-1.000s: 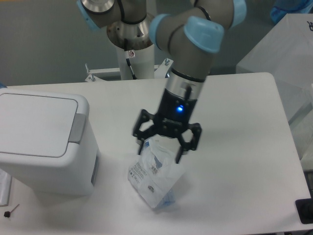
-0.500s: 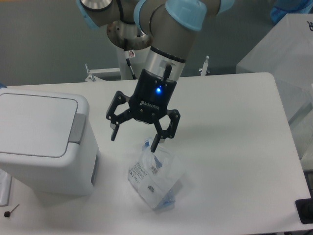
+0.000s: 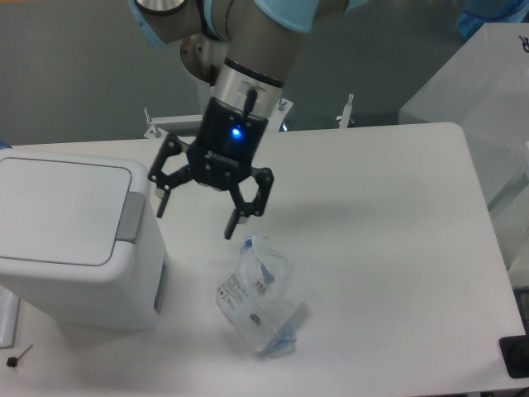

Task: Open the trash can
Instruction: 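Move the open gripper over the bag toward the trash can lid, then push the gripper finger against the lid edge to flip it open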

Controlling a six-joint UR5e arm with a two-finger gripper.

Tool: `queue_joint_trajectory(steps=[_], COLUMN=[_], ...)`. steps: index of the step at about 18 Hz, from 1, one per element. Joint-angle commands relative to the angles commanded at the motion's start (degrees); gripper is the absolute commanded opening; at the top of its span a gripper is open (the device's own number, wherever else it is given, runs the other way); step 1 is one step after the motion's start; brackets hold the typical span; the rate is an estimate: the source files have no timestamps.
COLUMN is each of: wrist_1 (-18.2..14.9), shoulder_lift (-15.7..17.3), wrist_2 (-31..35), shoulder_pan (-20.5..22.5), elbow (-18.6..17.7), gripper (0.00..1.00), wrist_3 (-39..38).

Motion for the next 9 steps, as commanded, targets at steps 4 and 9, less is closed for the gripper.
queue_joint_trajectory(steps=[4,9], wrist_1=[0.17,0.44], shoulder_lift=[-1.23,-2.46], wrist_2=[0.18,1.40], shoulder_pan=[-1.23,-2.03], elbow=[0.00,0.00], gripper=[1.00,1.00], wrist_3=[0.00,0.09])
